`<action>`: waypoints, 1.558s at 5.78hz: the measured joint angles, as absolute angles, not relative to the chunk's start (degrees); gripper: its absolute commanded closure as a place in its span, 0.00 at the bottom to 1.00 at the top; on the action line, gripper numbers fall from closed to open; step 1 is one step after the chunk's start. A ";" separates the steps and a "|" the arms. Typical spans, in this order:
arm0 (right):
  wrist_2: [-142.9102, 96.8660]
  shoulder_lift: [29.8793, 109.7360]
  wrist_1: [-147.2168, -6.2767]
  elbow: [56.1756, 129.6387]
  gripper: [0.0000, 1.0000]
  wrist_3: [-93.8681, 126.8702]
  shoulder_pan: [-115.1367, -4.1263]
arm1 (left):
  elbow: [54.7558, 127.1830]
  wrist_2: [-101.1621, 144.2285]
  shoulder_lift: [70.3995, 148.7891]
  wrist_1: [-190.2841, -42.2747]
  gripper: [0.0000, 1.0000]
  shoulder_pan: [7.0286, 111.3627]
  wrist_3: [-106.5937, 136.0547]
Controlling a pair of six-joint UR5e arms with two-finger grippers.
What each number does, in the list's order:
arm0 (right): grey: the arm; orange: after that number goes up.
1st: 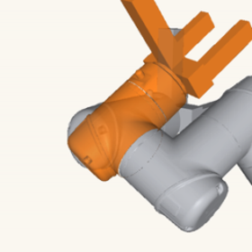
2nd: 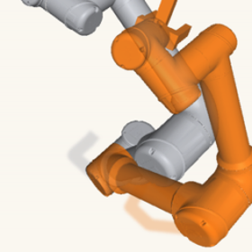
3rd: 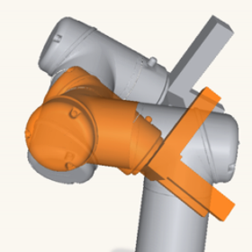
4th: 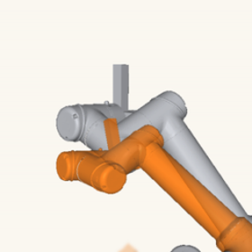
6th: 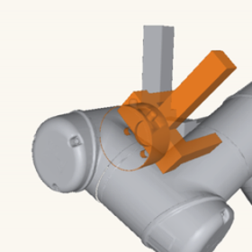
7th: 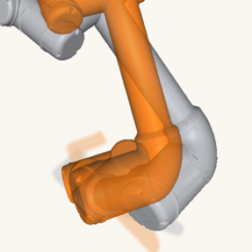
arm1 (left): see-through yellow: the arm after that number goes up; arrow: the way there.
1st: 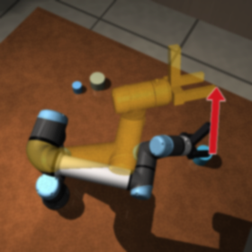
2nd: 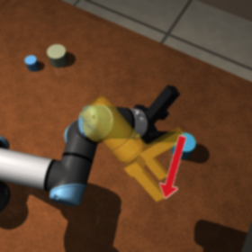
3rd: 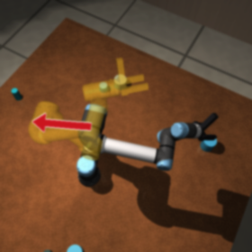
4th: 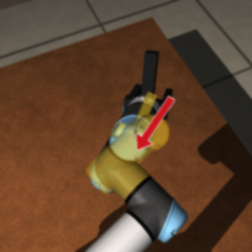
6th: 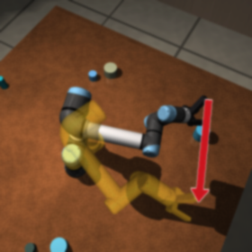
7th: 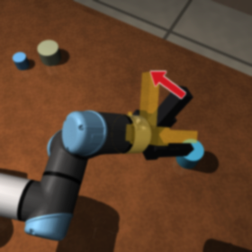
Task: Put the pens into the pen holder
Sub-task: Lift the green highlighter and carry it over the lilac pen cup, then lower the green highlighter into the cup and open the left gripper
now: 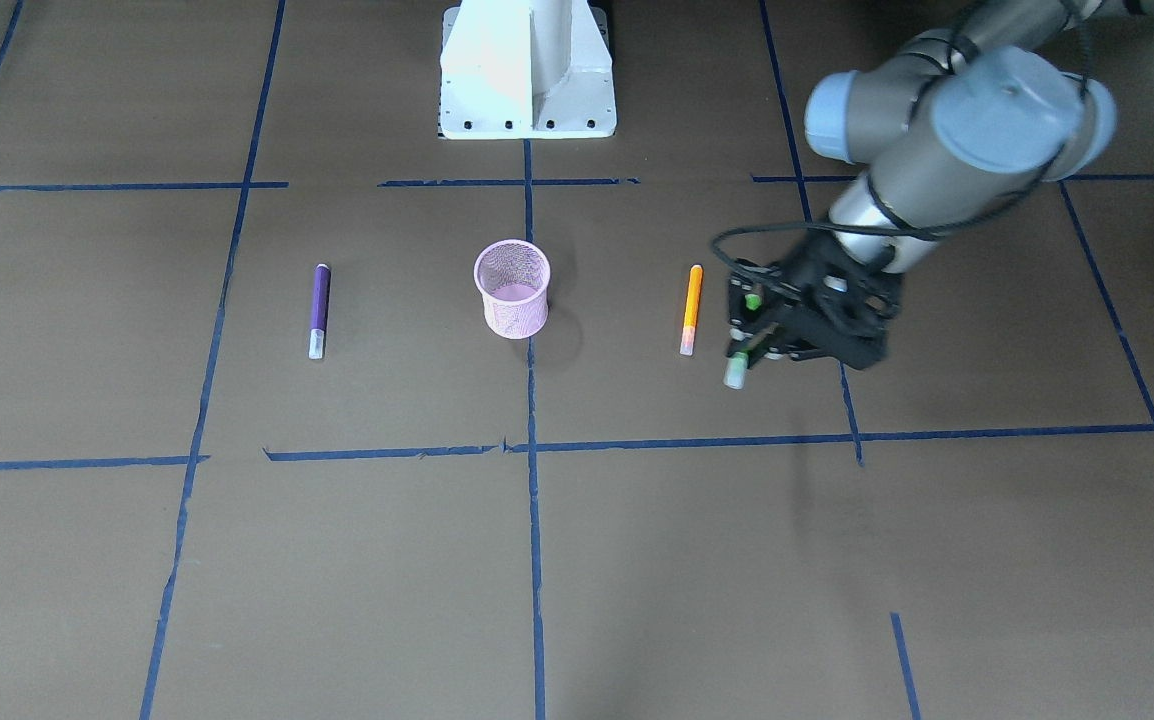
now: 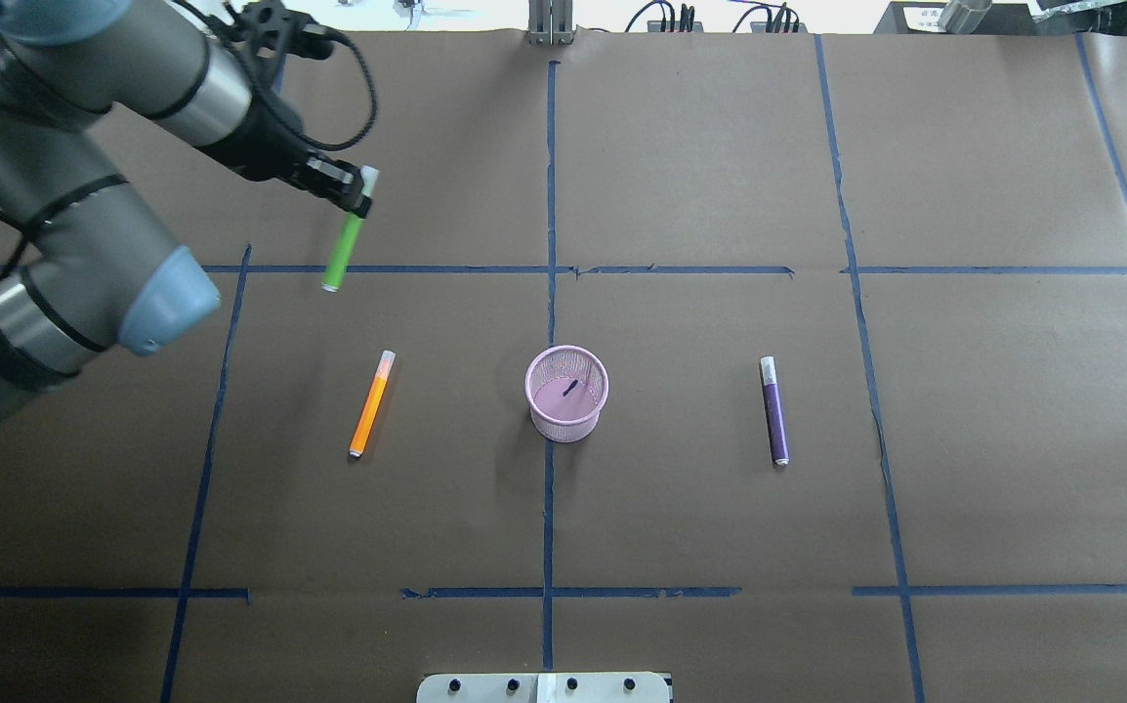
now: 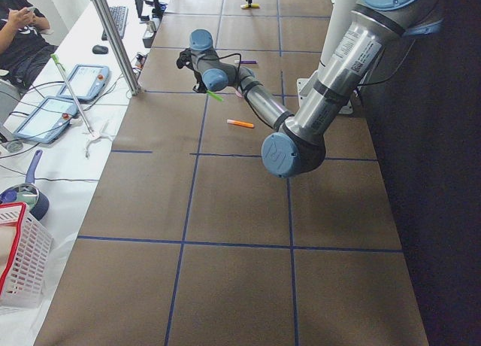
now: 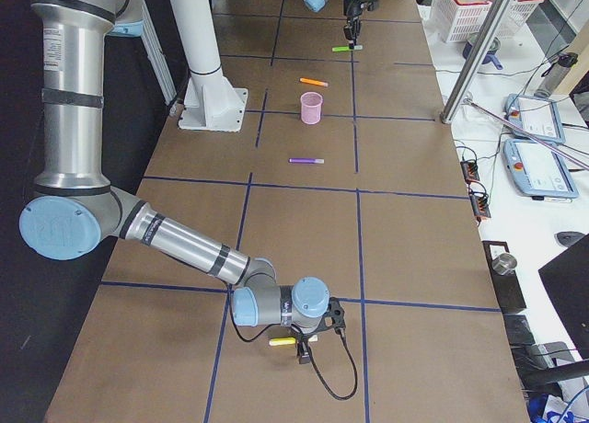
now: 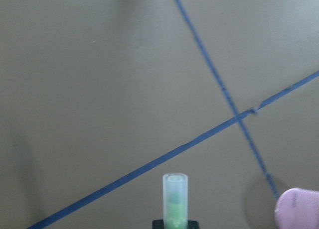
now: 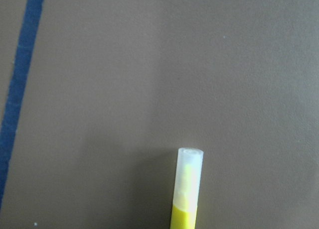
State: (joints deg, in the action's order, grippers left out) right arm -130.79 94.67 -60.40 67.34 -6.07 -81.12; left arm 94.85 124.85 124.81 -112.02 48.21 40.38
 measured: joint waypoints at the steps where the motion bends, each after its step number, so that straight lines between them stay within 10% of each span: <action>1: -130.78 94.66 -60.39 67.43 0.00 -6.07 -81.12 | 94.74 118.01 126.09 -117.20 1.00 42.92 42.74; 9: -130.78 94.66 -60.38 67.51 0.00 -6.04 -81.12 | 89.18 98.83 125.56 -147.73 1.00 28.10 43.78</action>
